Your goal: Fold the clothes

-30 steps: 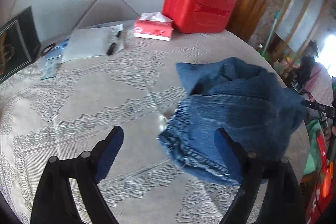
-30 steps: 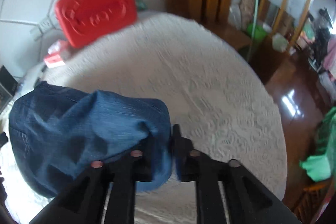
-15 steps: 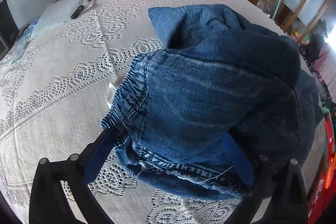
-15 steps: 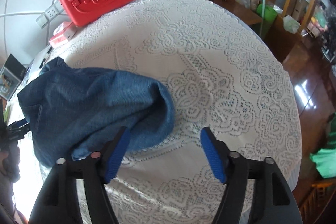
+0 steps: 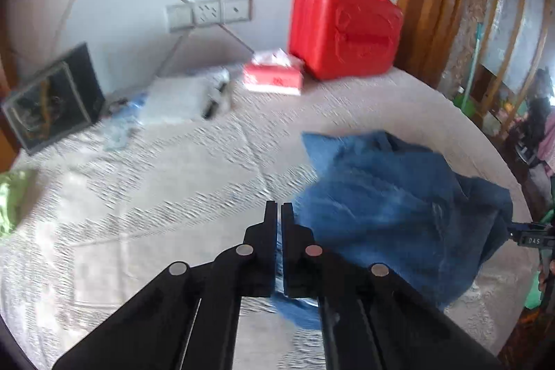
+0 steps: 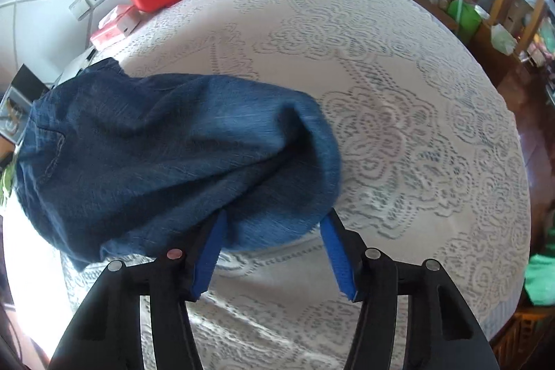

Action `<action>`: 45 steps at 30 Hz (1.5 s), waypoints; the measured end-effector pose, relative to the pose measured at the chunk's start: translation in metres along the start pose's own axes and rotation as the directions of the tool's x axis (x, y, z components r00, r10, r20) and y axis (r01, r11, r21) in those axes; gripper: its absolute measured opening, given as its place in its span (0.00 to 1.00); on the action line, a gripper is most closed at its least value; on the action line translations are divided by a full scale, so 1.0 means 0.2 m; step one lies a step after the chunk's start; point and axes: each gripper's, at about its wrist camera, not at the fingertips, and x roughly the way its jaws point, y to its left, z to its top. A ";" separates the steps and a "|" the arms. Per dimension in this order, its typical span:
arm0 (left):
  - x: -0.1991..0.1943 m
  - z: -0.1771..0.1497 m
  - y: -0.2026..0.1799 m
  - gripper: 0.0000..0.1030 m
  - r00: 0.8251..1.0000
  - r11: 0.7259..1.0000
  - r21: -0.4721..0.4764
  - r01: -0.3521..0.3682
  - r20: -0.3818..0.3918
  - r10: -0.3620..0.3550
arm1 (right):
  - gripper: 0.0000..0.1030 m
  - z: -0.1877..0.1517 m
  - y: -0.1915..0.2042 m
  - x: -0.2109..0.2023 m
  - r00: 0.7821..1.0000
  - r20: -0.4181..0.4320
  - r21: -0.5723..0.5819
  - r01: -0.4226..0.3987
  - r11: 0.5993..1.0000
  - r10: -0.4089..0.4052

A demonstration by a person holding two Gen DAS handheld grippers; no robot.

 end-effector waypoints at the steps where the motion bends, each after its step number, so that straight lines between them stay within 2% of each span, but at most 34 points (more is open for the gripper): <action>1: -0.04 0.00 0.04 0.02 1.000 1.000 -0.002 -0.008 -0.001 0.008 | 0.55 0.01 0.03 0.00 1.000 0.004 -0.008 0.003 1.000 -0.003; 5: -0.20 0.02 0.19 0.02 0.999 0.999 -0.008 -0.041 -0.006 0.041 | 0.56 0.05 0.14 -0.01 0.999 0.041 -0.037 0.024 0.999 -0.022; 9: -0.32 0.03 0.32 0.04 0.998 0.998 -0.013 -0.058 -0.017 0.058 | 0.59 0.04 0.14 -0.01 0.999 0.042 -0.002 0.032 0.999 -0.032; 10: -0.28 0.01 0.29 0.12 0.999 0.999 -0.011 -0.035 -0.030 0.035 | 0.59 0.04 0.14 -0.01 0.999 0.043 0.003 0.034 0.999 -0.034; 12: -0.18 -0.02 0.24 0.52 0.998 1.000 -0.002 0.008 -0.059 -0.008 | 0.60 0.01 0.13 -0.01 0.999 0.041 0.015 0.035 0.999 -0.036; 13: -0.14 -0.04 0.21 0.89 0.997 1.000 0.006 0.027 -0.075 -0.027 | 0.60 0.00 0.12 -0.02 0.999 0.041 0.020 0.036 0.999 -0.036; 14: -0.09 -0.07 0.18 1.00 0.995 0.999 0.014 0.049 -0.086 -0.047 | 0.60 -0.01 0.11 -0.02 0.999 0.039 0.023 0.034 0.999 -0.035; 17: 0.03 -0.11 0.06 1.00 0.990 0.995 0.029 0.095 -0.105 -0.092 | 0.60 -0.06 0.06 -0.04 0.999 0.032 0.030 0.032 0.999 -0.033; 22: 0.27 -0.17 -0.09 0.99 0.988 0.997 0.052 0.064 -0.142 -0.056 | 0.60 -0.10 -0.06 -0.09 0.998 0.045 0.054 0.039 0.998 -0.042; 24: 0.35 -0.19 -0.12 0.89 0.986 0.997 0.046 0.055 -0.158 -0.047 | 0.60 -0.12 -0.10 -0.10 0.998 0.046 0.054 0.041 0.998 -0.044; 25: 0.39 -0.20 -0.14 0.80 0.985 0.998 0.045 0.049 -0.166 -0.041 | 0.60 -0.13 -0.12 -0.11 0.998 0.046 0.052 0.042 0.998 -0.044; 26: 0.42 -0.21 -0.15 0.79 0.984 0.998 0.046 0.043 -0.175 -0.034 | 0.62 -0.15 -0.13 -0.11 0.998 0.039 0.038 0.038 0.999 -0.040; 27: 0.44 -0.22 -0.17 0.78 0.982 0.998 0.048 0.042 -0.186 -0.032 | 0.69 -0.16 -0.14 -0.10 0.999 0.032 0.024 0.035 0.999 -0.035; 28: 0.47 -0.23 -0.18 0.71 0.979 0.998 0.045 0.050 -0.199 -0.040 | 0.75 -0.17 -0.13 -0.09 0.999 0.025 0.008 0.032 0.999 -0.033; 29: 0.48 -0.24 -0.19 0.65 0.978 0.998 0.039 0.054 -0.205 -0.045 | 0.85 -0.19 -0.13 -0.07 0.999 0.018 -0.008 0.030 1.000 -0.030; 30: 0.48 -0.24 -0.20 0.63 0.979 0.998 0.038 0.050 -0.200 -0.042 | 0.86 -0.20 -0.12 -0.06 1.000 0.012 -0.022 0.026 0.999 -0.026; 32: 0.46 -0.24 -0.20 0.39 0.980 0.998 0.026 0.058 -0.191 -0.052 | 0.87 -0.20 -0.10 -0.02 1.000 0.008 -0.022 -0.001 1.000 0.001; 34: 0.43 -0.23 -0.20 0.24 0.981 0.997 0.008 0.072 -0.182 -0.069 | 0.88 -0.18 -0.07 0.04 0.999 0.020 -0.006 -0.043 0.999 0.043; 35: 0.41 -0.23 -0.20 0.18 0.983 0.997 0.001 0.073 -0.171 -0.072 | 0.88 -0.16 -0.05 0.07 0.998 0.026 0.005 -0.064 0.998 0.064; 36: 0.38 -0.22 -0.20 0.17 0.985 0.998 -0.001 0.069 -0.159 -0.068 | 0.92 -0.13 -0.01 0.11 0.996 0.032 0.006 -0.079 0.997 0.079; 37: 0.35 -0.21 -0.19 0.15 0.987 0.998 0.000 0.064 -0.147 -0.063 | 0.85 -0.10 0.03 0.12 0.996 0.035 -0.024 -0.076 0.997 0.077; 38: 0.31 -0.19 -0.17 0.15 0.989 0.998 0.001 0.059 -0.132 -0.058 | 0.47 -0.08 0.08 0.12 0.997 0.038 -0.056 -0.070 0.996 0.072; 39: 0.28 -0.17 -0.15 0.14 0.992 0.999 0.001 0.054 -0.118 -0.053 | 0.24 -0.03 0.16 0.11 0.998 0.043 -0.109 -0.042 0.993 0.047; 41: 0.16 -0.11 -0.07 0.14 0.997 1.000 -0.005 0.029 -0.072 -0.029 | 0.11 0.05 0.29 0.01 0.995 0.098 -0.208 0.014 0.978 0.007; 43: -0.01 -0.02 0.05 0.14 1.000 1.000 -0.015 -0.020 -0.007 0.019 | 0.10 0.14 0.42 -0.12 0.986 0.167 -0.285 0.046 0.958 0.003; 45: -0.17 0.07 0.17 0.14 0.996 0.997 -0.027 -0.067 0.058 0.068 | 0.10 0.26 0.56 -0.31 0.964 0.263 -0.345 0.058 0.937 0.037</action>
